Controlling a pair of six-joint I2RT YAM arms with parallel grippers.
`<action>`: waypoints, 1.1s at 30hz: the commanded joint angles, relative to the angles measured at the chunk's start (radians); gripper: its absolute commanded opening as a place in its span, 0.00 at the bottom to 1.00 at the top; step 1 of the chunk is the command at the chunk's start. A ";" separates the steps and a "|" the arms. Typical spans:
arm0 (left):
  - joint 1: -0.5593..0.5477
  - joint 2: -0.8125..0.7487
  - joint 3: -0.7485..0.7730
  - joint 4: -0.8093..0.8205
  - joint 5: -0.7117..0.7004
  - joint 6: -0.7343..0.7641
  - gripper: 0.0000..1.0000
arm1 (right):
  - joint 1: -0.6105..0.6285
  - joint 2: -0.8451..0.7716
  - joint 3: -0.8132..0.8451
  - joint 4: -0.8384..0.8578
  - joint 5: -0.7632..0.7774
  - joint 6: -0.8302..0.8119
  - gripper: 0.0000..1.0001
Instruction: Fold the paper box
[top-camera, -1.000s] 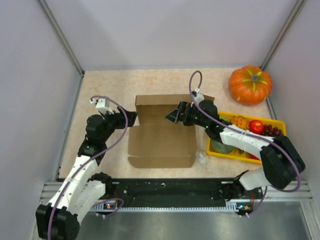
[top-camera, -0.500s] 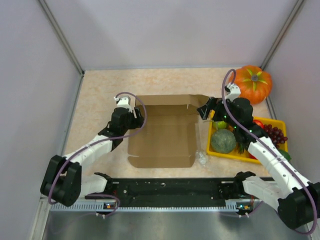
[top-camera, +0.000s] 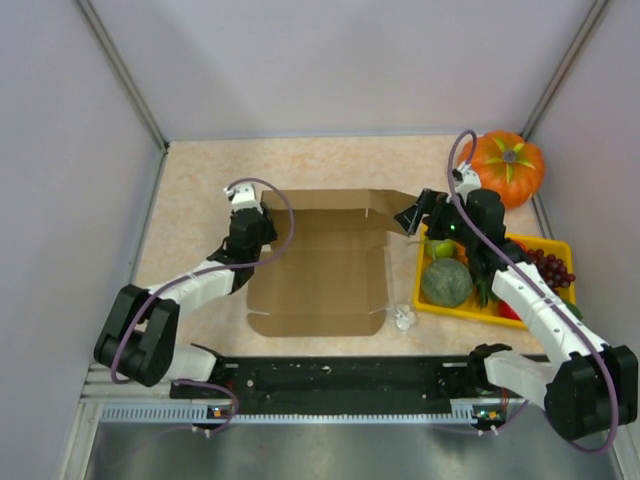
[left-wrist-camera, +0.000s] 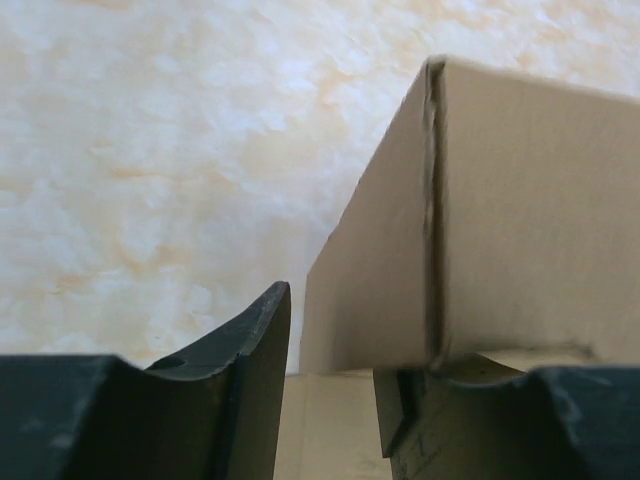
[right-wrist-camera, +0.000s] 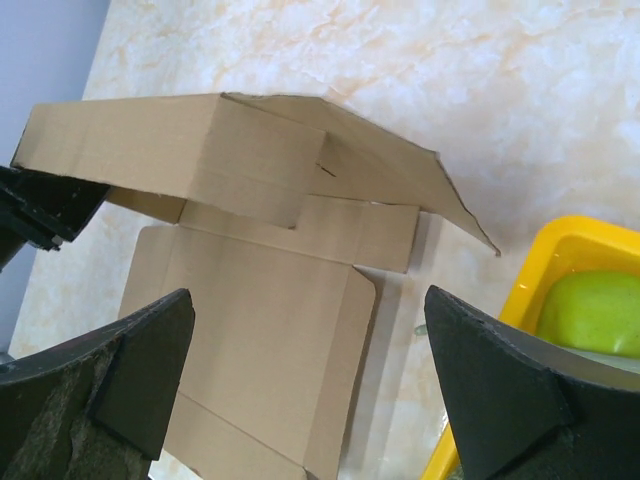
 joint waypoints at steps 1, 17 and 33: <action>0.017 -0.051 -0.030 0.101 -0.213 -0.005 0.40 | -0.008 0.011 0.014 0.081 -0.036 0.018 0.96; 0.142 -0.534 -0.068 -0.406 0.082 -0.119 0.76 | -0.008 0.151 0.057 0.158 -0.163 0.030 0.93; -0.107 -0.400 -0.160 0.322 0.369 -0.965 0.89 | 0.096 0.097 0.112 0.055 -0.129 0.081 0.91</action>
